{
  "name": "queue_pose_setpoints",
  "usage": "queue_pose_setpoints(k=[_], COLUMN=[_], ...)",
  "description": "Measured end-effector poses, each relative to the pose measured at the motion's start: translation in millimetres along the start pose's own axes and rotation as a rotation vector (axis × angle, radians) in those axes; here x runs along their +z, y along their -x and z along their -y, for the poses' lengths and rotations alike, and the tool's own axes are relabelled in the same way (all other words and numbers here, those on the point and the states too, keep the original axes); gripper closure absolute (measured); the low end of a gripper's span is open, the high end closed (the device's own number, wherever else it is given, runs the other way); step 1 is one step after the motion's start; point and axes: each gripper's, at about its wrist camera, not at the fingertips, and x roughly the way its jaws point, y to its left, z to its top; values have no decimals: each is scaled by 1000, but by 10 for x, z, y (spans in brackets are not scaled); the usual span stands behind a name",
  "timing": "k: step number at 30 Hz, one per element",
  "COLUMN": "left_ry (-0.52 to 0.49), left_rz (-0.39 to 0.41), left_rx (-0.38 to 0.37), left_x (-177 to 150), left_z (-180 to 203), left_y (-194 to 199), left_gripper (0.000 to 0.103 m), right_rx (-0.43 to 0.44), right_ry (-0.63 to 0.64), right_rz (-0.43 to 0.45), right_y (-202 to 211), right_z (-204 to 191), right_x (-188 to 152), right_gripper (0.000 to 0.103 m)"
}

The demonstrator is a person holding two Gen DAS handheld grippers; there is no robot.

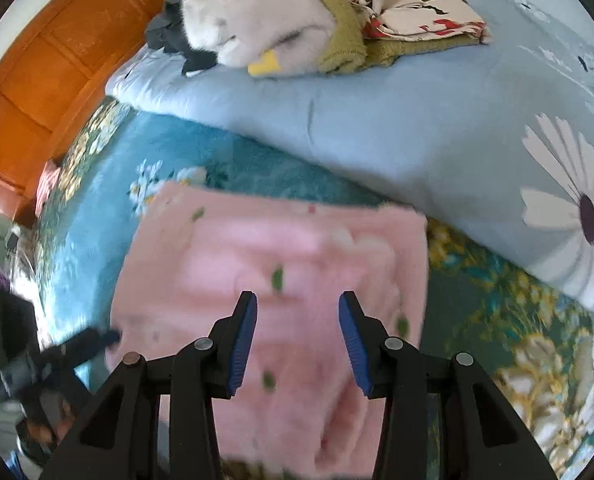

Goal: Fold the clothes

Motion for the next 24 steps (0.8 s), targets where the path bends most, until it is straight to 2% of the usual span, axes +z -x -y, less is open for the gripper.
queue_pose_setpoints(k=[4, 7, 10, 13, 22, 24], left_ry=[-52, -47, -29, -2, 54, 65], left_rz=[-50, -51, -21, 9, 83, 95], left_rx=[47, 43, 19, 26, 59, 63], left_x=[-58, -58, -48, 11, 170, 209], left_z=[69, 68, 43, -14, -157, -219], left_y=[-102, -116, -28, 8, 123, 166], left_gripper=[27, 27, 27, 27, 27, 27], right_rx=[-13, 21, 41, 29, 172, 222], right_ry=[-25, -118, -139, -126, -321, -344], right_rz=[-56, -83, -64, -34, -36, -39], right_y=[-66, -185, -163, -151, -377, -355], right_z=[118, 287, 343, 388, 576, 553], right_x=[-350, -461, -444, -359, -315, -314], right_gripper=[59, 58, 58, 44, 45, 49])
